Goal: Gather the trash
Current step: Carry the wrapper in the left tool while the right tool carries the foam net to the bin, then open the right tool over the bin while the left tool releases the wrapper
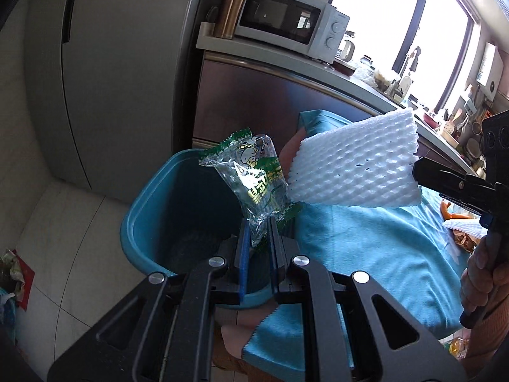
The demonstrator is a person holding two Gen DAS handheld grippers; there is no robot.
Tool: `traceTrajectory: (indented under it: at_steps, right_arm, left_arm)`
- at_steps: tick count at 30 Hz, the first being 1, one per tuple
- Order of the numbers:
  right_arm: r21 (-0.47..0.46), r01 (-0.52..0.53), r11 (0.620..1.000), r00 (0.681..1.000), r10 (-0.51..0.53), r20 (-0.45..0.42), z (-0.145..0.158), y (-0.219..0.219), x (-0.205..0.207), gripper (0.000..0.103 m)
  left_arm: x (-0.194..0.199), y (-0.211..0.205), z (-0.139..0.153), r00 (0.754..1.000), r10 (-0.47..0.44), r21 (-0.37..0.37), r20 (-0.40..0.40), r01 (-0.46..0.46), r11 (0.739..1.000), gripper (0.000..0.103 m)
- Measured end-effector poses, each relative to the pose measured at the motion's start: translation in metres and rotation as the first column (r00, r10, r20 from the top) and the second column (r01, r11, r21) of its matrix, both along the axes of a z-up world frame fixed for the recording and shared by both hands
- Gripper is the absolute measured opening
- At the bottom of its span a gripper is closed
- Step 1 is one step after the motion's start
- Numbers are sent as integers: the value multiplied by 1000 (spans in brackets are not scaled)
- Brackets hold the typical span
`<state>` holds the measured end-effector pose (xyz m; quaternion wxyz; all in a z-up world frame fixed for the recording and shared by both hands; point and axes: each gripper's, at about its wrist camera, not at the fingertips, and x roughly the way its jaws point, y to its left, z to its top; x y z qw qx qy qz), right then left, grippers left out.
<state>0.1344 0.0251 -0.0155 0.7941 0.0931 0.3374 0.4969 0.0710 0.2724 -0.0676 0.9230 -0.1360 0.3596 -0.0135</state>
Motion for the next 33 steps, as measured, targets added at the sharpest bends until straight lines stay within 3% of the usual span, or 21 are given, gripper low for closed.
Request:
traceTrajectory:
  at_steps: [15,28,33]
  right_arm:
    - [-74,-35,997,990,24,-141,-43,46,30,6]
    - [-141,-16,990,981,-12,-194,-63,65,39,11]
    - [-138,-12,990,982,-15,-188,-63,63,38,15]
  left_arm:
    - [23,16,-47,992,58,7,-116,-57,998,11]
    - [57,12,-79,979,82,-2,-185,-84,996,12]
    - [57,8,-79,980,87,-7,-179,-89,996,12]
